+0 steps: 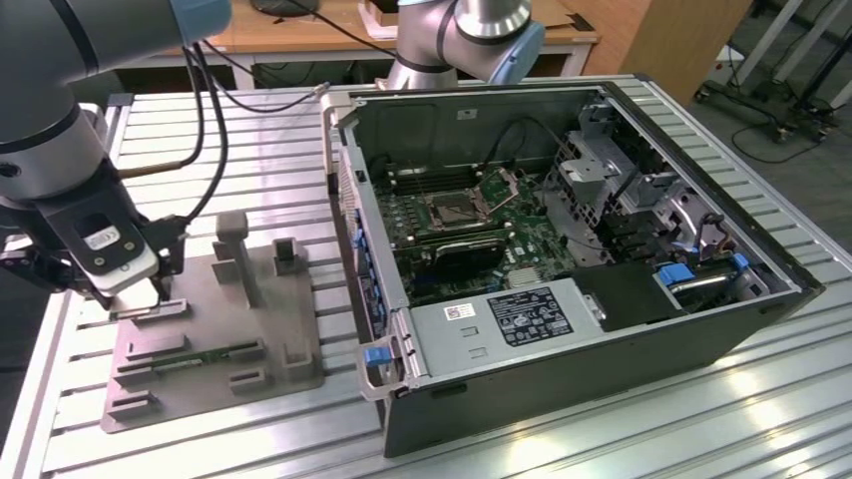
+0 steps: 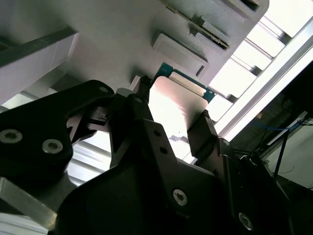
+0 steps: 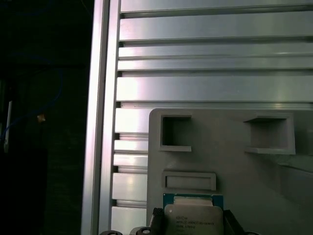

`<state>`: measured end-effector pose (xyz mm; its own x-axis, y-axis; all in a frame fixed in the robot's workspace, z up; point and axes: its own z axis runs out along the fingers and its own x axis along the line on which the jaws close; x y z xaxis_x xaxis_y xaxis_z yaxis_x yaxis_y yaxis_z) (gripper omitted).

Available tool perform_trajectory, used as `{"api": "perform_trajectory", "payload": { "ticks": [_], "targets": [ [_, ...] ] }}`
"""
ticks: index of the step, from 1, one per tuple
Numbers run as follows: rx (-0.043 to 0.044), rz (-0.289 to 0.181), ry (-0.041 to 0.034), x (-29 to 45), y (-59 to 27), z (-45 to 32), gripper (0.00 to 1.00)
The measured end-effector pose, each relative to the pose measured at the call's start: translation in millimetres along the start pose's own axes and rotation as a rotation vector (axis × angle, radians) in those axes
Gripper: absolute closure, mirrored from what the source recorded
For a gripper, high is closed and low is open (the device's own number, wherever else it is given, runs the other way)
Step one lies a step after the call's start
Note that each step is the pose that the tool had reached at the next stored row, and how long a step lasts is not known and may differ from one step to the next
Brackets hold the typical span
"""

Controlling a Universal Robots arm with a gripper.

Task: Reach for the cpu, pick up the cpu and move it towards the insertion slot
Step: 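Pick up the cpu and move it towards the insertion slot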

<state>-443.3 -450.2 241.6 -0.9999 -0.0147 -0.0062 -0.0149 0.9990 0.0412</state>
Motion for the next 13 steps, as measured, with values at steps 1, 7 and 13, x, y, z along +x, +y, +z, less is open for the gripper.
{"api": "perform_trajectory", "payload": {
  "ticks": [1,7,13],
  "targets": [
    [0.0,0.0,0.0,0.0,0.0,-0.7,0.45],
    [-0.0001,0.0,-0.0002,-0.1,0.3,-7.4,0.45],
    [-0.0002,0.0,-0.0002,-0.1,0.7,-15.6,0.45]
  ]
}}
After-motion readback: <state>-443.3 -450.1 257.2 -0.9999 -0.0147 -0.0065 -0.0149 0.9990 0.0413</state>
